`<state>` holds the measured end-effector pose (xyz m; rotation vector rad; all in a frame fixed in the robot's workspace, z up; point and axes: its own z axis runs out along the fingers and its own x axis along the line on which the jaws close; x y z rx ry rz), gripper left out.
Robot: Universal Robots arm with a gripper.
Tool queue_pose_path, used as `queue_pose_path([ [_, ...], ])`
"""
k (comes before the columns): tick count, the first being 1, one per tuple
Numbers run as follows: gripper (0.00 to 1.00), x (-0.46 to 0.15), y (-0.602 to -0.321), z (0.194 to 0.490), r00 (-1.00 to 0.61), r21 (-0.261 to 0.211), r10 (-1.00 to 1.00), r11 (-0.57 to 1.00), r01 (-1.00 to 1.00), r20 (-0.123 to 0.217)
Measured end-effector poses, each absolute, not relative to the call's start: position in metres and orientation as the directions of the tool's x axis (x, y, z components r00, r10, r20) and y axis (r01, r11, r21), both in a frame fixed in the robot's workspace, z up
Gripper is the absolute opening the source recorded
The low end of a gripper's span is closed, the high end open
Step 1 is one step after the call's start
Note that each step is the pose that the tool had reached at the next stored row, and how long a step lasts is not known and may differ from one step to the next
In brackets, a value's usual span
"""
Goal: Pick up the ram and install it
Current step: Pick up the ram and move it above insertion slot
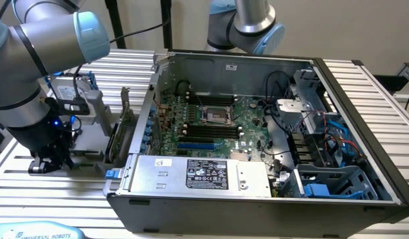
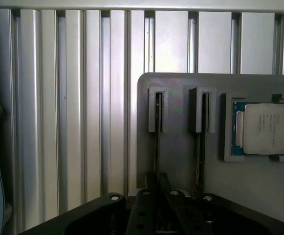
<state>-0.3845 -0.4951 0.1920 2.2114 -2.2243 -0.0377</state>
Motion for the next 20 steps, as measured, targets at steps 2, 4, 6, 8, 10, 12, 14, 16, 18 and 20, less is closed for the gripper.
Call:
queue_pose_path([
  [2, 0.14, -0.385, -0.495, 0.193, -0.006, 0.021, -1.000, 0.006, -1.000, -0.014],
  [4, 0.14, -0.385, -0.495, 0.195, -0.006, 0.021, -1.000, 0.006, -1.000, -0.013],
  [6, 0.14, -0.385, -0.495, 0.198, -0.006, 0.021, -1.000, 0.006, -1.000, -0.013],
  [8, 0.14, -0.385, -0.495, 0.204, -0.006, 0.021, -1.000, 0.006, -1.000, -0.013],
  [10, 0.14, -0.384, -0.495, 0.210, -0.006, 0.022, -1.000, 0.006, -1.000, -0.013],
  [12, 0.14, -0.384, -0.495, 0.218, -0.006, 0.024, -1.000, 0.006, -1.000, -0.013],
  [14, 0.14, -0.384, -0.495, 0.227, -0.006, 0.025, -1.000, 0.006, -1.000, -0.013],
  [16, 0.14, -0.384, -0.495, 0.236, -0.006, 0.026, -1.000, 0.006, -1.000, -0.013],
  [18, 0.14, -0.383, -0.495, 0.245, -0.006, 0.027, -1.000, 0.006, -1.000, -0.013],
  [20, 0.14, -0.383, -0.495, 0.254, -0.006, 0.028, -1.000, 0.006, -1.000, -0.013],
])
